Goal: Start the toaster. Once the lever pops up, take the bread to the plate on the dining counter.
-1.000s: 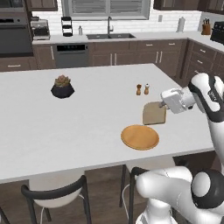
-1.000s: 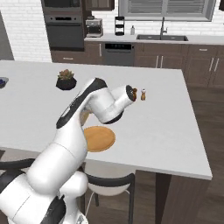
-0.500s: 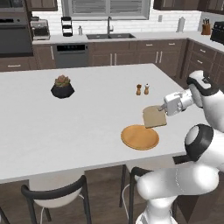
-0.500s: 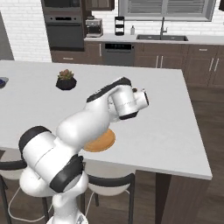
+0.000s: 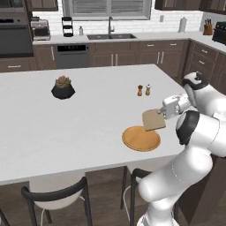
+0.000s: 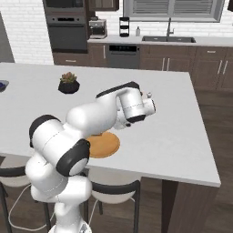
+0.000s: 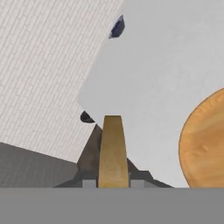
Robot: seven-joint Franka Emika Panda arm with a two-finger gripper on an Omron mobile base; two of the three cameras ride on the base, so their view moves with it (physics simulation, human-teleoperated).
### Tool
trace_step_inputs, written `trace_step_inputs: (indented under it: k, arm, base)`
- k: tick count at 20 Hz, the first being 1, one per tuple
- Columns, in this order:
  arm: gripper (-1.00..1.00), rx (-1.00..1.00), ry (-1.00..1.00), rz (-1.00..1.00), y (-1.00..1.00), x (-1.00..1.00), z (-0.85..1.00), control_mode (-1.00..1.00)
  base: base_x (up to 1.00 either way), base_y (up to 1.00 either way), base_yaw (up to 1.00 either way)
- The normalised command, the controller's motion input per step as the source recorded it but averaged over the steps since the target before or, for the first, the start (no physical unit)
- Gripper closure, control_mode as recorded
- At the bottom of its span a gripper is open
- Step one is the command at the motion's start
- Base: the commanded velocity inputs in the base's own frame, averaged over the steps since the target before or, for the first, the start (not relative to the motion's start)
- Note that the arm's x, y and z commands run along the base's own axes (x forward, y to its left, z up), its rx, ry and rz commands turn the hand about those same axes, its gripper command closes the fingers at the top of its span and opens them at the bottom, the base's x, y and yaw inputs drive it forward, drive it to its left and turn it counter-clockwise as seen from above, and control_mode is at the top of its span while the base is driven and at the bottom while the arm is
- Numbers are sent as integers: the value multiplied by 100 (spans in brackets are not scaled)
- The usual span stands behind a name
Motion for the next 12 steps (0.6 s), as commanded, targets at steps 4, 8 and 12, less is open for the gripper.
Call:
trace_step_inputs:
  k: [4, 8, 12]
  arm:
    - [100, 0, -5, 0, 3, 0, -29, -100]
    - [100, -1, -3, 0, -1, 0, -31, -100]
    - [100, -4, 0, 0, 4, 0, -35, -100]
  base:
    - [0, 0, 0]
    - [0, 0, 0]
    - [0, 0, 0]
